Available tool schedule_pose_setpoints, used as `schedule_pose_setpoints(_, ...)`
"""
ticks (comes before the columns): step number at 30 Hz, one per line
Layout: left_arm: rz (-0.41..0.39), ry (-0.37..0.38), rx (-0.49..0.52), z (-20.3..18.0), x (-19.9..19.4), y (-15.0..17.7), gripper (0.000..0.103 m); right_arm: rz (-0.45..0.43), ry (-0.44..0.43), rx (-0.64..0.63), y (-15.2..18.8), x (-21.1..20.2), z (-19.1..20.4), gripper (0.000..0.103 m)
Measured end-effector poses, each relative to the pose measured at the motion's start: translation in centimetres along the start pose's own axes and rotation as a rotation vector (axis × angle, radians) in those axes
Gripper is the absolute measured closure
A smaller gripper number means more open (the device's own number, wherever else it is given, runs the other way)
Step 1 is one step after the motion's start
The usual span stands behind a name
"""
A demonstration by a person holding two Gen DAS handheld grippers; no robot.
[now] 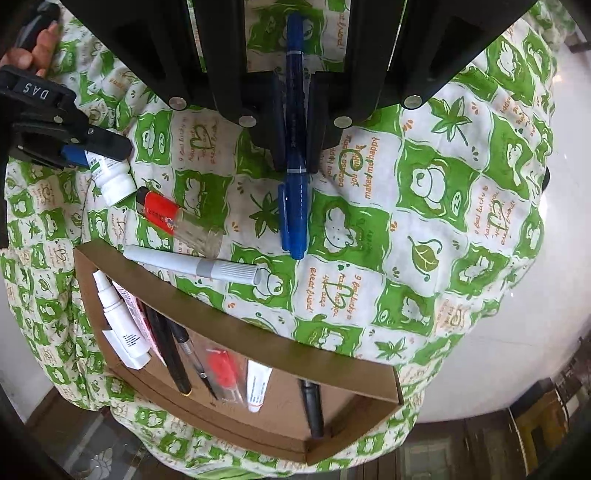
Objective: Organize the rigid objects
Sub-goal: 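Carry the blue marker with the left tool while the right tool carries the pill bottle toward the tray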
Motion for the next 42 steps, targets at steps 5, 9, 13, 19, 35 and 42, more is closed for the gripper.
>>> schedule_pose_setpoints(5, -0.036, -0.005, 0.015, -0.5, -0.2, 0.5, 0.093, -0.052, -0.039, 0.006, -0.5, -0.5, 0.9, 0.070)
schedule_pose_setpoints(9, -0.031, 0.007, 0.007, 0.3, -0.5, 0.3, 0.093, -0.066, -0.052, 0.003, -0.6, -0.6, 1.2, 0.070)
schedule_pose_setpoints(13, -0.017, 0.021, -0.018, 0.9, 0.0, -0.1, 0.093, -0.045, -0.024, 0.008, -0.4, -0.1, 1.0, 0.070)
schedule_pose_setpoints(19, -0.012, 0.025, -0.035, 0.8, -0.1, 0.2, 0.093, -0.042, -0.021, 0.006, -0.2, -0.2, 0.7, 0.070)
schedule_pose_setpoints(35, -0.041, -0.012, 0.000, 0.5, -0.6, 0.4, 0.093, -0.062, -0.049, 0.000, -0.4, -0.3, 1.3, 0.070)
schedule_pose_setpoints(42, -0.075, -0.016, 0.016, 0.3, -1.0, 0.1, 0.094, -0.075, -0.067, -0.010, -0.6, -0.4, 1.7, 0.070)
Point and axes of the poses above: each gripper's, at about its wrist camera, not at the fingertips, and x roughly the way its jaws point, z to its left, y to its underside, the point moved 6 cm from there along x, roughly the way its jaws point, and after that the axes turned 10 degrees about -z, right-handed, at the moved point
